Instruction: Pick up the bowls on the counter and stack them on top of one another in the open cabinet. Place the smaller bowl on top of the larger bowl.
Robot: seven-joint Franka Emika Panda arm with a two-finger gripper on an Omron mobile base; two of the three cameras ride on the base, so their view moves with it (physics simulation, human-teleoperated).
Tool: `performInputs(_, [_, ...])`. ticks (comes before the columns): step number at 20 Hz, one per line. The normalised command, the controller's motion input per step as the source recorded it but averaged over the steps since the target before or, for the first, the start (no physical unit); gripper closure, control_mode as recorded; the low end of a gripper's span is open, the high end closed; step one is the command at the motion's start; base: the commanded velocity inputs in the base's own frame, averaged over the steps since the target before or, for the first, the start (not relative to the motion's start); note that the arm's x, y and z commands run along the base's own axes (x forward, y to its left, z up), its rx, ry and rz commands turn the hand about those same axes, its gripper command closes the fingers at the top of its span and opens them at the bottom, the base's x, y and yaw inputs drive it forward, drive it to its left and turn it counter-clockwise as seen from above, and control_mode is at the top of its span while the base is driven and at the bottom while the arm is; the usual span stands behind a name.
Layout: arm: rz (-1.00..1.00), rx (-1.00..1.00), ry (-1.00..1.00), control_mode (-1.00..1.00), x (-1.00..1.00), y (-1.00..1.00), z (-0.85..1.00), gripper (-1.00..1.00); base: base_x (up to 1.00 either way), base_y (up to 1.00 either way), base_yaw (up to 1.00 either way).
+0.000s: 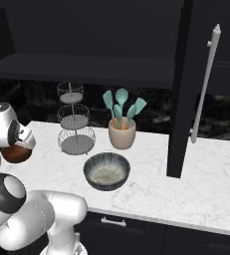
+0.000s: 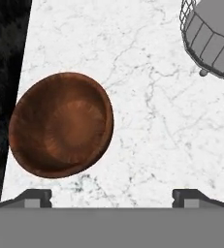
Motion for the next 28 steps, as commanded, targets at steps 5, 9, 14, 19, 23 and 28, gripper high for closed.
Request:
performInputs(5, [-0.07,-0.07,0.0,-1.0,0.51,0.38,-0.21,-1.0,0.0,0.0,0.0])
performInputs(9, [0.0,0.0,0.02,-1.0,0.3,0.0,-0.13,-1.0,0.0,0.0,0.0])
performInputs(14, [0.0,0.0,0.08,-1.0,0.23,-0.06,-0.27,-1.0,0.0,0.0,0.0])
performInputs(19, [0.0,0.0,0.05,-1.0,0.0,-0.1,-0.34,-1.0,0.0,0.0,0.0])
performInputs(23, [0.0,0.0,0.07,-1.0,0.0,0.0,-0.4,-1.0,0.0,0.0,0.0])
performInputs(28, [0.0,0.0,0.06,-1.0,0.04,0.0,-0.41,-1.0,0.0,0.0,0.0])
